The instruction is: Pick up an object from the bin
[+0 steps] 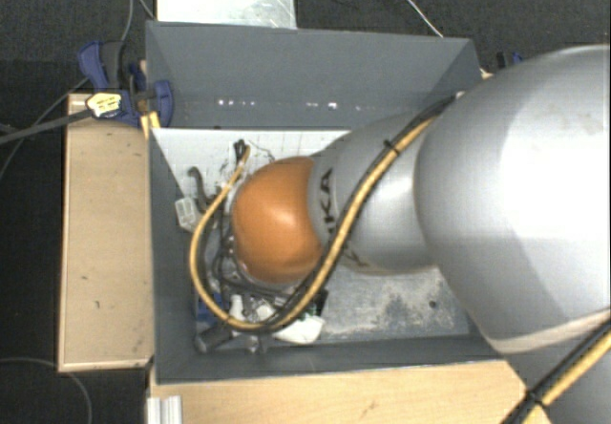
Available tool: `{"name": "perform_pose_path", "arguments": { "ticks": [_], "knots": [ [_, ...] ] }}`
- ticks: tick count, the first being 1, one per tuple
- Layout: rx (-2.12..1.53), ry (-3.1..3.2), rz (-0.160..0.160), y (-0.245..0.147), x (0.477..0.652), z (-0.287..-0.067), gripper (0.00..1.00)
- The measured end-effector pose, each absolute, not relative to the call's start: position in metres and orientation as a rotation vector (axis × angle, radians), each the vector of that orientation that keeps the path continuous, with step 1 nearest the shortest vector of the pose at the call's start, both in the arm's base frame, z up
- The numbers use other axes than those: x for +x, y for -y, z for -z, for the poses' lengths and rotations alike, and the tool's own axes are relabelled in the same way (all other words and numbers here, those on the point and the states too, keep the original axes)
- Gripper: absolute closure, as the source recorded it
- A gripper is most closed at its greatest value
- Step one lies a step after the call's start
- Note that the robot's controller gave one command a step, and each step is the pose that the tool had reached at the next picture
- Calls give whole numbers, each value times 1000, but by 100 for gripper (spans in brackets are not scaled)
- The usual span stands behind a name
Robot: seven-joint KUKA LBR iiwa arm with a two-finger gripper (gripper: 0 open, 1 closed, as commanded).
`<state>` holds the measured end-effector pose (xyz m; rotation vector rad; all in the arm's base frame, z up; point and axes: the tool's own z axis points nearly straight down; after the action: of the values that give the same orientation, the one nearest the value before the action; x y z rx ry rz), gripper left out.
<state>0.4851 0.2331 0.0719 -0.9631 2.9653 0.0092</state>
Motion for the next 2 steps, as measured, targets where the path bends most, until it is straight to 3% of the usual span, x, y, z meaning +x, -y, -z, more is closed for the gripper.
{"name": "perform_pose_path", "arguments": {
  "ticks": [1,2],
  "knots": [
    [-1282,-2849,-6,-244,497,-70,100],
    [-1279,-2851,-6,-244,497,-70,100]
  ]
}}
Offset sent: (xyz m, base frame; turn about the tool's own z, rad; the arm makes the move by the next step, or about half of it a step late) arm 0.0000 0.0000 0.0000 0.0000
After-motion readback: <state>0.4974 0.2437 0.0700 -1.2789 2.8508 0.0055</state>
